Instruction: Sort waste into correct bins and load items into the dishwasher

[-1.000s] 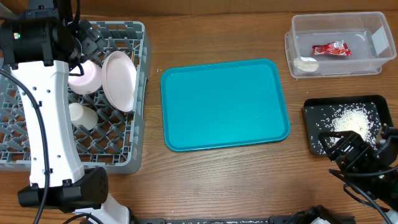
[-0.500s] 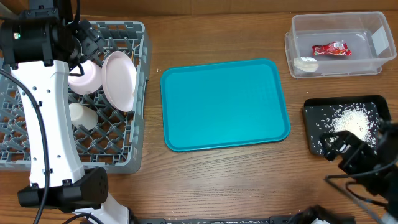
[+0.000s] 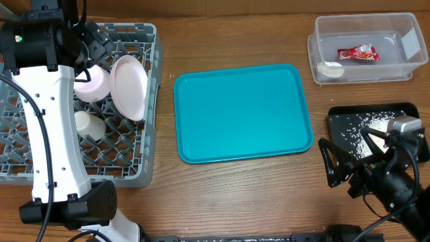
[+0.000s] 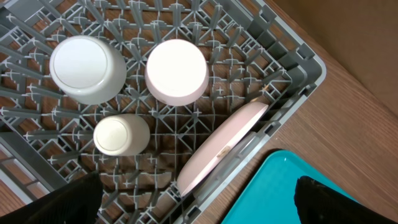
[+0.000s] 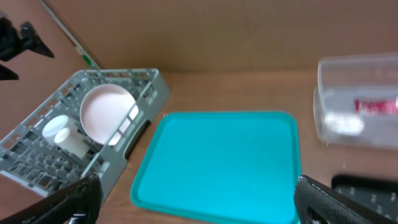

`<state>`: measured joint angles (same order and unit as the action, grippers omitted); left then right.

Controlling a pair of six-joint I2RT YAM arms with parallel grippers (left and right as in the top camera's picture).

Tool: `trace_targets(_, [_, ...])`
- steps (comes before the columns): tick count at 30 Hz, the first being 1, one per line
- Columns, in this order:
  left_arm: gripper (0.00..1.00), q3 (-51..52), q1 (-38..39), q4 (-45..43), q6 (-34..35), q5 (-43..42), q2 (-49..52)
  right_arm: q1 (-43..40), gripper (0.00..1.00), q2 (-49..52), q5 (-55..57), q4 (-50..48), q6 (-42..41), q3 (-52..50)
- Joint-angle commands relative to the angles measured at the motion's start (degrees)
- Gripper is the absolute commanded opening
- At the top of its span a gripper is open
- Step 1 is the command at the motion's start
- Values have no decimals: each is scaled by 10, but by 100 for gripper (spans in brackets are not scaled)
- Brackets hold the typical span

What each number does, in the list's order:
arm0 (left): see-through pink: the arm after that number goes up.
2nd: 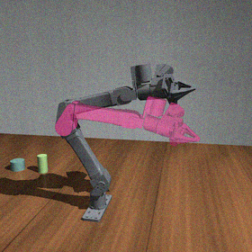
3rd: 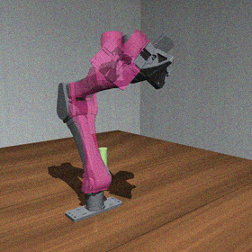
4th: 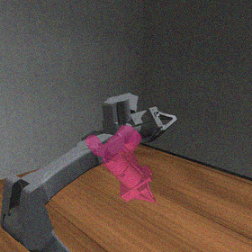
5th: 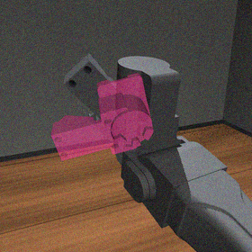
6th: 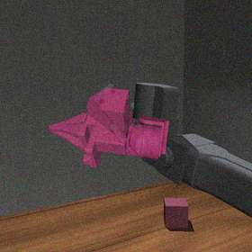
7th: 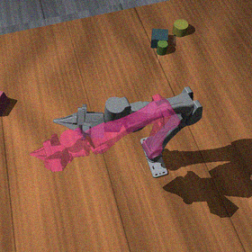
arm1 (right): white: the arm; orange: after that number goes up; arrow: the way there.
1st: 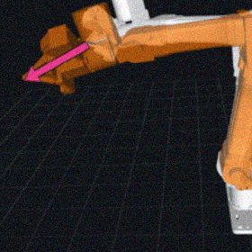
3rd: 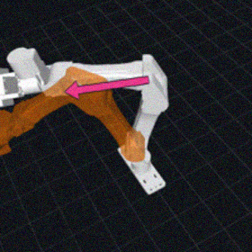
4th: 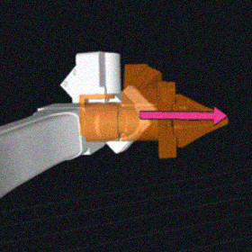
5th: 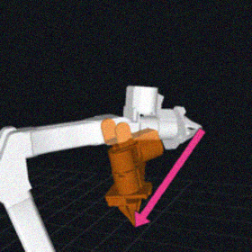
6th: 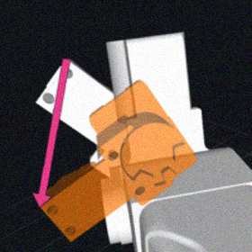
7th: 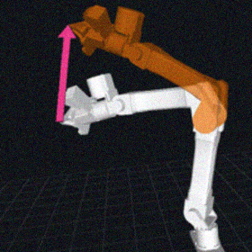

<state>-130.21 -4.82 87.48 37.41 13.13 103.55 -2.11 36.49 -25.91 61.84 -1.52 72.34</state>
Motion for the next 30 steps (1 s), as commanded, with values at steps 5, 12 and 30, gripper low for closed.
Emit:
trace_targets(5, [100, 2, 1, -1, 3, 8, 2, 49, 100, -52, 84, -110, -2, -110])
trace_targets(12, [100, 3, 1, -1, 3, 8, 2, 59, 100, -158, 78, -293, -17, -343])
trace_targets(30, [100, 2, 0, -1, 3, 8, 2, 85, 100, -363, 130, -531, -14, -656])
